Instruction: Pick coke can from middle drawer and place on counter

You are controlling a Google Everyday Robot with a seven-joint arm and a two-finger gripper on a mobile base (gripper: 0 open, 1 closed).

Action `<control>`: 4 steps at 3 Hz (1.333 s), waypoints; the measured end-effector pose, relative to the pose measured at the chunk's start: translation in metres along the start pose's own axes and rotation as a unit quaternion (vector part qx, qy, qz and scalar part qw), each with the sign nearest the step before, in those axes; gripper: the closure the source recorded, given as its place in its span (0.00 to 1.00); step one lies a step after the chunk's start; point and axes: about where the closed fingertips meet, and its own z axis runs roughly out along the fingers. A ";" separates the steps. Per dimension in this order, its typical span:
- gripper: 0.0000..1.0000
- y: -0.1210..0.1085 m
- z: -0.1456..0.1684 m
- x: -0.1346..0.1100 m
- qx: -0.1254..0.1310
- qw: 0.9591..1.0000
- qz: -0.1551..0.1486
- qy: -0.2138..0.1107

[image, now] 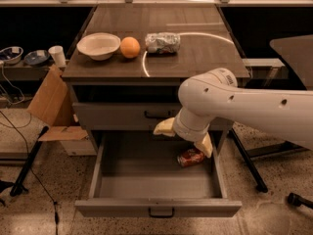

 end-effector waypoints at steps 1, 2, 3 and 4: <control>0.00 0.002 0.025 -0.007 0.026 1.000 0.010 -0.002; 0.00 -0.002 0.057 -0.015 0.057 0.998 0.034 -0.006; 0.00 -0.011 0.089 -0.022 0.079 0.994 0.070 -0.006; 0.00 -0.020 0.119 -0.026 0.088 0.990 0.111 -0.002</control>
Offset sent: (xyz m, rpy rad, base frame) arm 0.0369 -0.0054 -0.0986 -0.1609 0.0768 -0.1983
